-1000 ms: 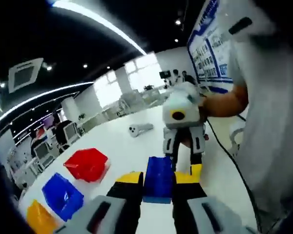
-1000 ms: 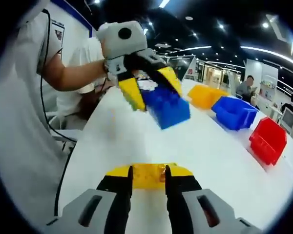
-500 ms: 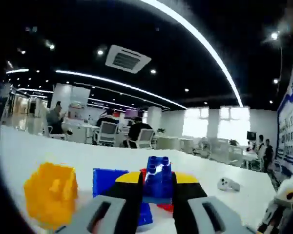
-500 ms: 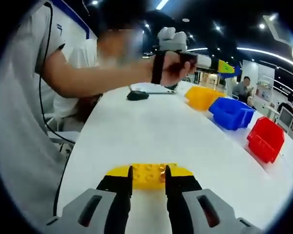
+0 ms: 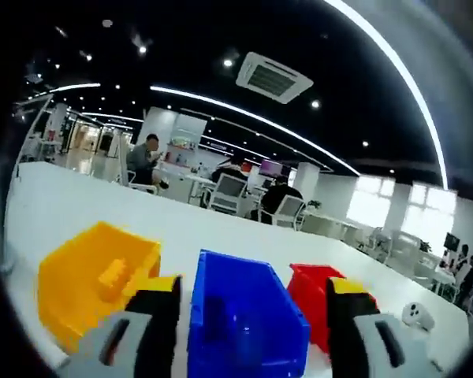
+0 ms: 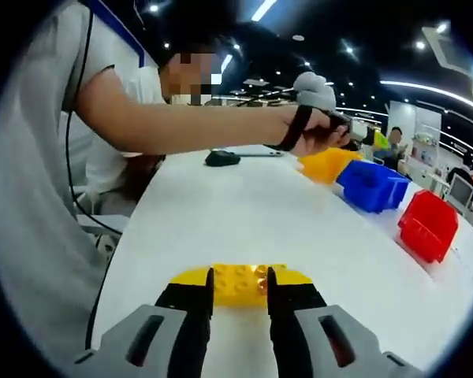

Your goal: Take apart the toy blocks one by one and place each separated block into its matching bin, sorting the blocks by their type until all the connected pieces are disassembled and separated into the correct bins

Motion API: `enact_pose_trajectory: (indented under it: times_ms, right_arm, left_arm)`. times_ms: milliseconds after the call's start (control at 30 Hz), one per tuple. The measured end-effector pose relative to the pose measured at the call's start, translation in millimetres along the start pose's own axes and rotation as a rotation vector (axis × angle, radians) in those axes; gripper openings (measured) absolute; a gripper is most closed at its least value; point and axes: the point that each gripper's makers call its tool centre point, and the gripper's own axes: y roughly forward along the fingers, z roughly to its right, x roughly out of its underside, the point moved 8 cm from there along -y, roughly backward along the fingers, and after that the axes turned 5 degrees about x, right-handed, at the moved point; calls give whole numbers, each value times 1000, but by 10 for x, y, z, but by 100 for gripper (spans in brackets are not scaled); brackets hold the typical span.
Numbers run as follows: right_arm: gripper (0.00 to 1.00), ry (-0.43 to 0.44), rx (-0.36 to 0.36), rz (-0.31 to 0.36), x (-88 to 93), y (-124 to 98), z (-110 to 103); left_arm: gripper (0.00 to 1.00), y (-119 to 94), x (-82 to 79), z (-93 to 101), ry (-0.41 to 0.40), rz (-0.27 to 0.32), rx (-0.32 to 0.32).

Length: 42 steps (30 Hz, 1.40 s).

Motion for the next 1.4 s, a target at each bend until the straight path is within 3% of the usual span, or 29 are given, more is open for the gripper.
enact_pose_trajectory:
  times_ms: [67,100,233,467,567,700,733,767,833,1000,1100,1300,1333,1400]
  right_arm:
    - [28,1,3,0,-1,1,-2]
    - [28,2,5,0,-1,4,-2]
    - [29,-9,4,-1,-6,5,-5]
    - [29,-9,14,9,-2,-2,-12]
    - [28,-29,50,0,-9,-17,-17]
    - [35,46,81,51,15,-113,-1]
    - [37,62,90,63,22,-135,13]
    - [40,87,108,88,33,-173,40]
    - [42,128,122,104,69,-217,75]
    - [51,149,125,61,140,-156,59]
    - [53,104,131,30,157,-81,27]
    - [44,85,125,-5,164,11,8]
    - [44,84,125,-13,156,15,2]
    - [44,66,120,-31,133,25,-10]
  left_arm:
    - [82,-50,-33,63,-40,8,67]
    - [79,-80,-42,70,-46,1,69]
    - [80,-245,-75,173,11,5,87]
    - [79,-534,-115,237,14,41,105]
    - [71,-766,-116,240,-1,83,109]
    - [69,-1137,71,315,16,73,113]
    - [68,-1228,127,318,14,58,112]
    - [68,-1175,187,209,7,32,112]
    - [67,-1343,264,203,-6,-5,113]
    - [67,-1728,447,132,-1,-52,92]
    - [67,-1907,516,129,-10,-67,94]
    - [67,-2109,612,191,-51,-57,88]
    - [66,-2135,639,219,-60,-55,84]
    - [53,-2179,656,241,-73,-44,67]
